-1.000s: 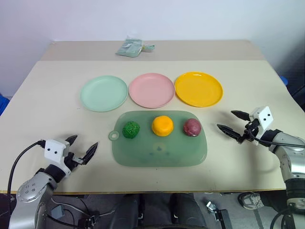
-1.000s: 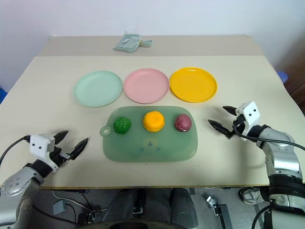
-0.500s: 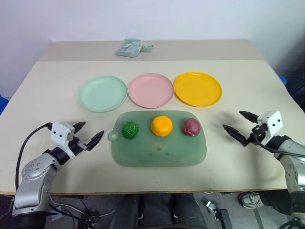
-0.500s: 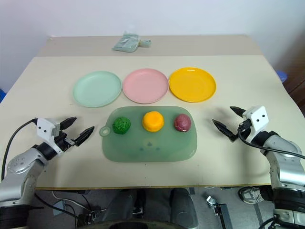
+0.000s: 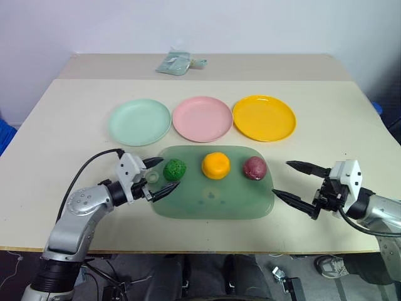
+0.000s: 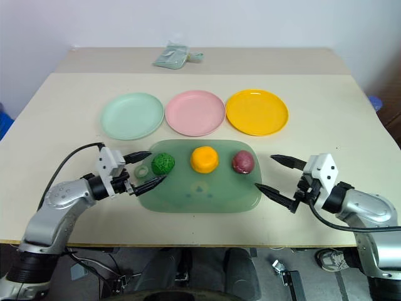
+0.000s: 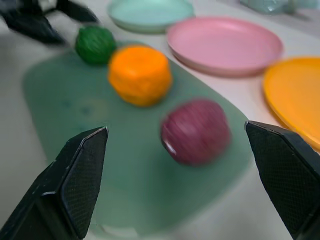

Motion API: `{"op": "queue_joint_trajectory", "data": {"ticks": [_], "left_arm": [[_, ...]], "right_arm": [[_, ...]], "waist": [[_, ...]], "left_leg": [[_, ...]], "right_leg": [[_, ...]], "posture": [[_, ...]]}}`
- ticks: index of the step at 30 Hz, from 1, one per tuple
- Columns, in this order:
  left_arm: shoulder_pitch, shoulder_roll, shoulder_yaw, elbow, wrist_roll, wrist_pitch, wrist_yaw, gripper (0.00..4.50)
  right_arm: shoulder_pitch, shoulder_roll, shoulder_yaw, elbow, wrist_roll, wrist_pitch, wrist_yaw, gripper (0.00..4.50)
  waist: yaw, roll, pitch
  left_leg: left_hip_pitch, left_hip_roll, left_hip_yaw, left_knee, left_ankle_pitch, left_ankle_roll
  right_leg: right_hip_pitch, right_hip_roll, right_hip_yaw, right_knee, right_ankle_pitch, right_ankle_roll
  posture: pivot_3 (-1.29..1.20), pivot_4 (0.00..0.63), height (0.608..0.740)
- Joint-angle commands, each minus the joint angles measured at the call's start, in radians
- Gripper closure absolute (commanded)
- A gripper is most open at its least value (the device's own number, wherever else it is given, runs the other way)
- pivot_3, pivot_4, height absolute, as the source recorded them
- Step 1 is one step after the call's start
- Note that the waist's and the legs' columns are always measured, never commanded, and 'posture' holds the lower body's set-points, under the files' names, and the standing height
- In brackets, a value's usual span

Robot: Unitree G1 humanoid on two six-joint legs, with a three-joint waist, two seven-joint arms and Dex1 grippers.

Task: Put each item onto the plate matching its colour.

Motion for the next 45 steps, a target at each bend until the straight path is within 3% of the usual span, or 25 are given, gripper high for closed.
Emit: {"op": "queue_joint_trajectory", "data": {"ticks": [1, 3, 6, 8, 11, 14, 19, 24, 25, 28, 33, 39, 42, 45], "left_arm": [[-0.045, -0.017, -0.029, 0.024, 0.033, -0.003, 0.015, 0.0], [-0.074, -0.03, -0.037, 0.048, 0.051, 0.004, 0.034, 0.0], [-0.093, -0.042, -0.038, 0.059, 0.058, 0.001, 0.045, 0.82], [-0.101, -0.053, -0.031, 0.054, 0.059, 0.006, 0.063, 1.8], [-0.117, -0.076, 0.02, 0.054, 0.035, 0.026, 0.119, 1.8], [-0.235, -0.125, 0.114, 0.148, 0.083, 0.042, 0.323, 1.8], [-0.419, -0.153, 0.17, 0.357, 0.186, 0.074, 0.566, 1.8], [-0.539, -0.155, 0.152, 0.556, 0.234, 0.053, 0.61, 1.8], [-0.551, -0.157, 0.158, 0.58, 0.231, 0.052, 0.613, 1.17], [-0.565, -0.142, 0.157, 0.609, 0.235, 0.025, 0.589, 0.08], [-0.473, -0.082, 0.189, 0.512, 0.218, -0.038, 0.518, 0.08], [-0.277, -0.03, 0.233, 0.244, 0.067, -0.055, 0.312, 0.08], [-0.092, 0.045, 0.176, 0.008, -0.067, 0.025, 0.089, 0.08], [0.003, 0.088, 0.121, -0.107, -0.104, 0.072, 0.008, 0.08]], "right_arm": [[-0.011, 0.02, 0.032, -0.083, 0.011, 0.037, -0.053, 0.04], [-0.022, 0.029, 0.054, -0.109, 0.01, 0.058, -0.08, 0.04], [-0.035, 0.035, 0.073, -0.127, 0.007, 0.076, -0.104, 0.0], [-0.048, 0.038, 0.084, -0.134, 0.007, 0.086, -0.115, 0.0], [-0.075, 0.043, 0.102, -0.142, 0.007, 0.097, -0.134, 0.0], [-0.144, 0.069, 0.145, -0.152, 0.007, 0.112, -0.167, 0.0], [-0.269, 0.128, 0.226, -0.121, -0.034, 0.135, -0.233, 0.0], [-0.368, 0.179, 0.295, -0.078, -0.081, 0.175, -0.289, 0.0], [-0.379, 0.183, 0.304, -0.074, -0.09, 0.176, -0.293, 0.0], [-0.411, 0.188, 0.323, -0.071, -0.088, 0.215, -0.299, 0.0], [-0.438, 0.18, 0.374, -0.087, -0.117, 0.293, -0.317, 0.0], [-0.461, 0.198, 0.437, -0.057, -0.191, 0.318, -0.342, 0.0], [-0.484, 0.206, 0.499, -0.006, -0.247, 0.331, -0.345, 0.0], [-0.504, 0.216, 0.521, 0.035, -0.277, 0.371, -0.365, 0.0]], "waist": [[0.0, 0.0, 0.0], [0.0, 0.0, 0.0], [-0.001, 0.0, 0.0], [-0.001, 0.0, 0.0], [-0.001, 0.0, 0.0], [0.001, -0.002, 0.001], [-0.001, -0.003, 0.001], [0.0, -0.004, 0.001], [0.0, -0.004, 0.001], [-0.002, -0.004, 0.001], [-0.006, -0.005, 0.001], [-0.004, -0.005, 0.001], [-0.011, -0.005, 0.001], [-0.005, -0.005, 0.001]], "left_leg": [[0.0, 0.0, 0.0, 0.0, 0.0, 0.0], [0.0, 0.0, 0.0, 0.0, 0.0, 0.0], [0.0, 0.0, 0.0, 0.0, 0.0, 0.0], [0.0, 0.0, 0.0, 0.0, 0.0, 0.0], [0.0, 0.0, 0.0, 0.001, 0.0, 0.0], [-0.001, 0.0, -0.001, 0.002, 0.0, 0.0], [-0.001, -0.001, -0.001, 0.003, 0.001, 0.0], [-0.002, -0.001, -0.001, 0.003, 0.001, 0.0], [-0.003, -0.001, -0.001, 0.004, 0.001, 0.0], [-0.003, -0.001, -0.001, 0.004, 0.001, 0.0], [-0.003, 0.0, -0.001, 0.004, 0.001, 0.0], [-0.003, 0.0, 0.0, 0.004, 0.001, -0.001], [-0.003, 0.0, 0.0, 0.004, 0.001, -0.001], [-0.003, 0.0, -0.001, 0.004, 0.001, -0.001]], "right_leg": [[0.0, 0.0, 0.0, 0.0, 0.0, 0.0], [0.0, 0.0, 0.0, 0.0, 0.0, 0.0], [0.0, 0.002, 0.0, 0.0, 0.0, 0.0], [0.0, 0.002, 0.0, 0.0, 0.0, 0.0], [0.0, 0.003, 0.0, 0.0, 0.0, 0.0], [0.0, 0.003, 0.0, 0.001, 0.0, 0.0], [0.0, 0.005, -0.002, 0.002, 0.0, 0.001], [0.0, 0.005, -0.003, 0.003, 0.0, 0.001], [-0.001, 0.005, -0.003, 0.003, 0.0, 0.001], [-0.001, 0.005, -0.003, 0.003, 0.0, 0.001], [-0.001, 0.006, -0.003, 0.003, 0.0, 0.001], [-0.002, 0.005, -0.003, 0.003, 0.0, 0.001], [-0.002, 0.004, -0.003, 0.002, 0.0, 0.001], [-0.002, 0.004, -0.003, 0.002, 0.0, 0.0]], "posture": [[0.0, 0.15, 0.74], [0.0, 0.15, 0.74], [0.0, 0.15, 0.74], [0.0, 0.15, 0.74], [0.0, 0.15, 0.74], [0.0, 0.15, 0.74], [0.0, 0.15, 0.74], [0.0, 0.15, 0.74], [0.0, 0.15, 0.74], [0.0, 0.15, 0.74], [0.0, 0.15, 0.74], [0.0, 0.15, 0.74], [0.0, 0.15, 0.74], [0.0, 0.15, 0.74]]}}
